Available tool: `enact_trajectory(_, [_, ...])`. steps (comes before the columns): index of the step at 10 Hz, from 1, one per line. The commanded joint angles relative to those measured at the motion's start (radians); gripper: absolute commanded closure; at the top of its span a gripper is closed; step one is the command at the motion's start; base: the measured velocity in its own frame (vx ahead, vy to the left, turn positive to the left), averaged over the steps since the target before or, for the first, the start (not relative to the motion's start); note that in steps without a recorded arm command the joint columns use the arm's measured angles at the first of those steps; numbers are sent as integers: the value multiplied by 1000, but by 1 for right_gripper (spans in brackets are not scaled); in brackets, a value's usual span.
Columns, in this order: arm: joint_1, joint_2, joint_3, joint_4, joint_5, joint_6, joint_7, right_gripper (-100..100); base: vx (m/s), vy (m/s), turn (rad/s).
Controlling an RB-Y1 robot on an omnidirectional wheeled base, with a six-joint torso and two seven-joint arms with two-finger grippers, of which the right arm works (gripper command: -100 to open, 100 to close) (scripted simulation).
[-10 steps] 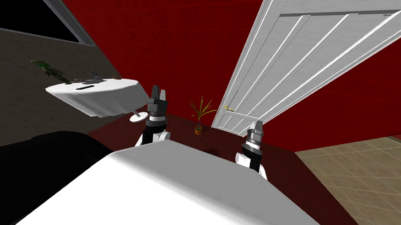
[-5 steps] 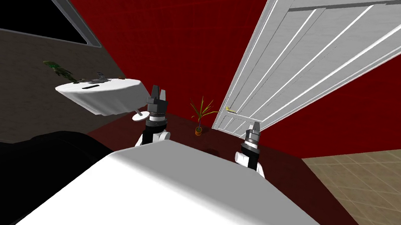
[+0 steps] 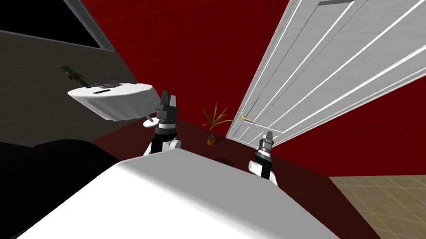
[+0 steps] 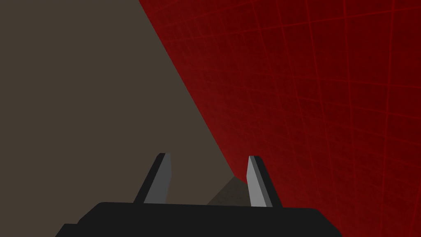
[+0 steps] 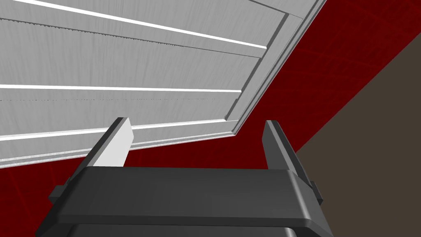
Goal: Pull the door open
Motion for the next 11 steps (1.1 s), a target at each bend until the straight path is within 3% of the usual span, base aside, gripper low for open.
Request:
enact_trajectory(1, [-11, -2, -6, 29, -2, -4, -2, -100, 37, -34, 48])
enact_trajectory(2, [-29, -4, -16, 65, -5, -11, -3, -100, 38, -31, 83])
enact_trajectory(3, [-29, -4, -16, 72, -5, -11, -3, -100, 32, -29, 46])
enact_trajectory(5, [-66, -7, -37, 146, -10, -25, -4, -100, 55, -50, 104])
enact_trajectory(10, [-103, -7, -57, 245, -16, -40, -6, -100, 48, -31, 57])
enact_trajectory(11, [-122, -8, -67, 286, -18, -47, -7, -100, 33, -34, 67])
